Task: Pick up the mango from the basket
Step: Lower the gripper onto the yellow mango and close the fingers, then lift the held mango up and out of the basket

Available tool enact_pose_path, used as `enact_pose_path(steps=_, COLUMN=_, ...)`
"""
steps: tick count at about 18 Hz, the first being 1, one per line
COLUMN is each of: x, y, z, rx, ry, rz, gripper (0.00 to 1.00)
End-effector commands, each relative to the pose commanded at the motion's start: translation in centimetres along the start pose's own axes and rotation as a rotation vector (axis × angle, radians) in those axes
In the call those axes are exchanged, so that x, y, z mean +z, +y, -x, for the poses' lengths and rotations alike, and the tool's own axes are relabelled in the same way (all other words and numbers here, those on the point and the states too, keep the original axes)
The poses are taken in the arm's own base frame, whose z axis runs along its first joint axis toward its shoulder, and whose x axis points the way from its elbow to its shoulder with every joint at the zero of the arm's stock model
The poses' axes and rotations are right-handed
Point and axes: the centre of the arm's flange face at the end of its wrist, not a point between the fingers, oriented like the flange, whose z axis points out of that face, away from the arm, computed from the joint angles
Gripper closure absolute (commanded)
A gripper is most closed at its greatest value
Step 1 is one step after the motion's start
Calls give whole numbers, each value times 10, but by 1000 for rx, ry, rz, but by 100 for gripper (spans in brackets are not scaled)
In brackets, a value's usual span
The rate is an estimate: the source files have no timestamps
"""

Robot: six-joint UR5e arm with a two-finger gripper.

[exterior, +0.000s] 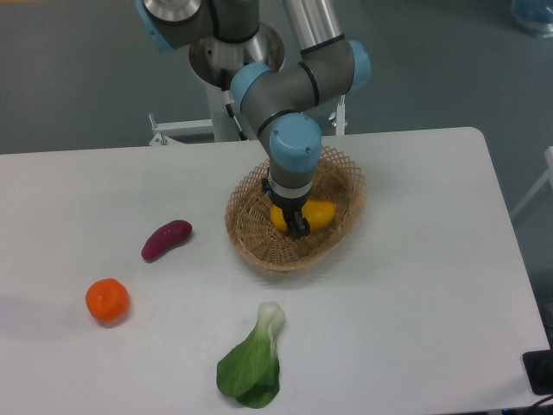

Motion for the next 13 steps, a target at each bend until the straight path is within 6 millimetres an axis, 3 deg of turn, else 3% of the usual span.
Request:
enact_pose_path(steps=6, x=-13, y=1, z=4, rx=-86, ry=-20, rz=3, gripper=67)
enact_pose_path(steps=13, x=-53, y=6, z=30, rx=-194, ry=-107, rz=2, gripper=66)
